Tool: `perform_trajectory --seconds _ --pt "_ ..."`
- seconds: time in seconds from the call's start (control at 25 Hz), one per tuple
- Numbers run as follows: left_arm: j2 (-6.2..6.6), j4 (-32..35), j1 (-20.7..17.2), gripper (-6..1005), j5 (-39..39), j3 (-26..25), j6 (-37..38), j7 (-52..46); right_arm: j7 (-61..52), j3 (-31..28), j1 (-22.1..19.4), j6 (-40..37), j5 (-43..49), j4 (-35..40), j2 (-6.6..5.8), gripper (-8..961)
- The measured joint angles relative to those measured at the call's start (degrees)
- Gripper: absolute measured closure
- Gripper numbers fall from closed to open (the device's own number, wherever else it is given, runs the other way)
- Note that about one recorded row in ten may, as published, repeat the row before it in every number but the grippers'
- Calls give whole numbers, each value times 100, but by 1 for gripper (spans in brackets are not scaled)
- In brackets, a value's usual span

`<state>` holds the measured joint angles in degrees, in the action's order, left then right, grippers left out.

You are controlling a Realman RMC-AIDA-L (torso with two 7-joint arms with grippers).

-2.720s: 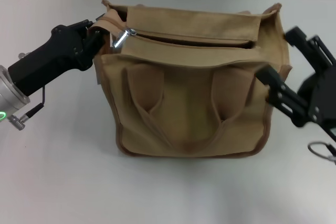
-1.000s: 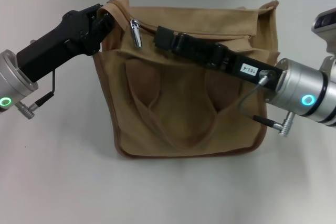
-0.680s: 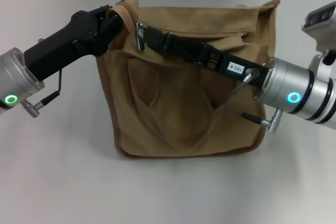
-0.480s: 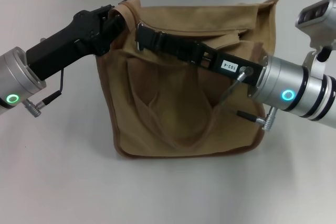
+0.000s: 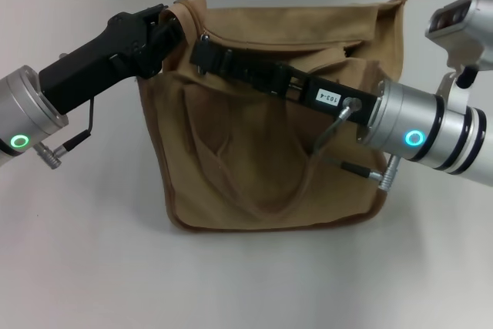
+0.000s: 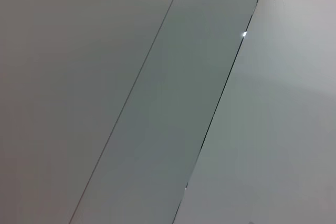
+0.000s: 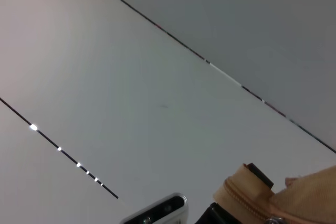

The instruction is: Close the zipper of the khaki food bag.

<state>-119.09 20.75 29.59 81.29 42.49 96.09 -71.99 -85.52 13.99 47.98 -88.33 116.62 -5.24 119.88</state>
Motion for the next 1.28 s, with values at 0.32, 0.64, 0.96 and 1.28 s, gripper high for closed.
perform_trajectory --seconds 0.32,0.64,0.96,1.28 --pt "0 -27 17 971 -6 -22 -3 0 0 -39 17 127 9 -27 0 177" --pt "0 -36 16 971 -10 -46 -6 5 103 -43 -63 114 -9 -28 0 460" --pt "0 -36 -9 971 -11 -48 -12 3 228 -48 -158 67 -17 -54 0 800" --pt "4 -55 -53 972 -22 -53 10 0 357 -56 -260 56 -25 -56 0 955"
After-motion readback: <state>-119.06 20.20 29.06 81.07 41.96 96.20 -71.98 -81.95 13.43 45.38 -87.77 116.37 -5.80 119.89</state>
